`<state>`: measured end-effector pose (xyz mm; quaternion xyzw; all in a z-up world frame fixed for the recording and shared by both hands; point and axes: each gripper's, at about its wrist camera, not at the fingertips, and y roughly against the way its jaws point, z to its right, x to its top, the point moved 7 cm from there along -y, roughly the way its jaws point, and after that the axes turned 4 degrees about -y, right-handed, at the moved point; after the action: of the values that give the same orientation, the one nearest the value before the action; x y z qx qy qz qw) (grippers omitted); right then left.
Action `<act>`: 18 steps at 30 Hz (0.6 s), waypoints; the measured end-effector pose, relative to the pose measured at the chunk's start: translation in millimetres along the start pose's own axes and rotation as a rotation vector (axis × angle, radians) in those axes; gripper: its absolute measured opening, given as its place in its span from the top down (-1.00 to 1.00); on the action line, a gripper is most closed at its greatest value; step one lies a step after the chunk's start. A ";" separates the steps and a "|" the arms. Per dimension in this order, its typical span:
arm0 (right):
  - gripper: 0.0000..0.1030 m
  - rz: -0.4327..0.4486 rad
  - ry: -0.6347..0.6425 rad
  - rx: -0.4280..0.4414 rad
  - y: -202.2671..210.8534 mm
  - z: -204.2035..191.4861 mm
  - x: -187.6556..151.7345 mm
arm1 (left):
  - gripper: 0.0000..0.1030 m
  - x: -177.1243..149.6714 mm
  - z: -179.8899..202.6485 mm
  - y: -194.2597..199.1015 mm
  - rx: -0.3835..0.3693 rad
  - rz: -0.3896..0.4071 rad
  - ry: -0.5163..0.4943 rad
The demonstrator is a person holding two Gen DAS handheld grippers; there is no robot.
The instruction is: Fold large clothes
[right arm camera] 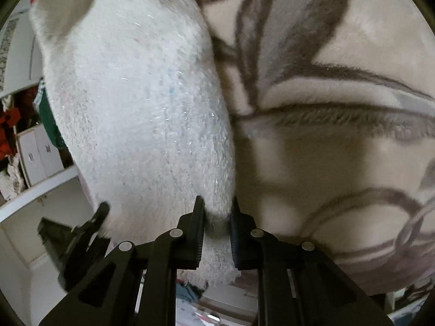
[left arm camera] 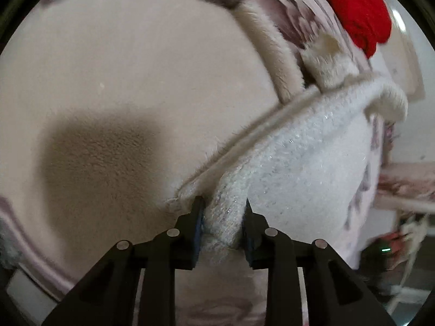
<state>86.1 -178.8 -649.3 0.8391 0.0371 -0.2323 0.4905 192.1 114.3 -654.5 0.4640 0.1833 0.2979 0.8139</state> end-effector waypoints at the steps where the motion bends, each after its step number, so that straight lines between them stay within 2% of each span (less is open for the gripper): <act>1: 0.58 -0.020 0.013 -0.020 -6.3 -4.2 6.4 | 0.45 0.3 0.4 4.9 -0.037 -0.009 0.011; 2: 0.48 -0.032 0.010 -0.024 -8.6 -2.6 9.3 | 0.39 1.7 3.8 15.7 -0.103 -0.011 0.010; 3: 0.43 -0.048 -0.006 0.012 -7.7 -2.5 10.1 | 0.29 1.9 5.1 24.9 -0.133 -0.003 -0.002; 4: 0.34 -0.058 -0.003 0.043 -6.4 -4.2 12.5 | 0.26 1.9 4.7 33.4 -0.151 0.006 -0.014; 5: 0.08 -0.060 0.009 0.071 -2.2 -2.9 16.0 | 0.16 2.2 2.1 38.4 -0.156 0.012 -0.020; 6: -0.03 -0.055 0.023 0.093 -0.2 -3.2 16.5 | -0.02 2.2 0.2 38.9 -0.158 0.014 -0.023; 7: -0.14 -0.053 0.035 0.118 -0.8 -3.1 17.1 | -0.09 4.7 -3.9 35.0 -0.155 0.016 -0.021; 10: -0.19 -0.123 0.020 0.198 -22.1 3.2 14.1 | -0.12 8.7 -2.8 1.7 -0.173 -0.037 -0.029; 12: -0.21 -0.151 -0.005 0.262 -34.9 2.8 15.5 | -0.20 10.5 4.4 -18.4 -0.112 -0.063 -0.092; 14: -0.28 -0.150 -0.010 0.292 -43.0 2.8 19.5 | -0.23 10.5 13.1 -26.0 -0.057 -0.049 -0.183; 16: -0.28 -0.135 -0.013 0.313 -44.8 -1.6 24.5 | -0.24 9.5 21.0 -26.1 -0.037 -0.014 -0.238; 17: -0.28 -0.126 -0.012 0.314 -44.1 -1.8 22.3 | -0.23 7.0 22.8 -24.3 -0.024 0.004 -0.253; 18: -0.25 -0.114 -0.003 0.316 -44.0 -3.6 22.0 | 0.02 4.8 24.7 -22.3 -0.016 0.019 -0.265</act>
<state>94.2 -156.7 -692.7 0.9018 0.0470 -0.2642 0.3387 216.9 92.7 -661.5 0.4945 0.0671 0.2431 0.8318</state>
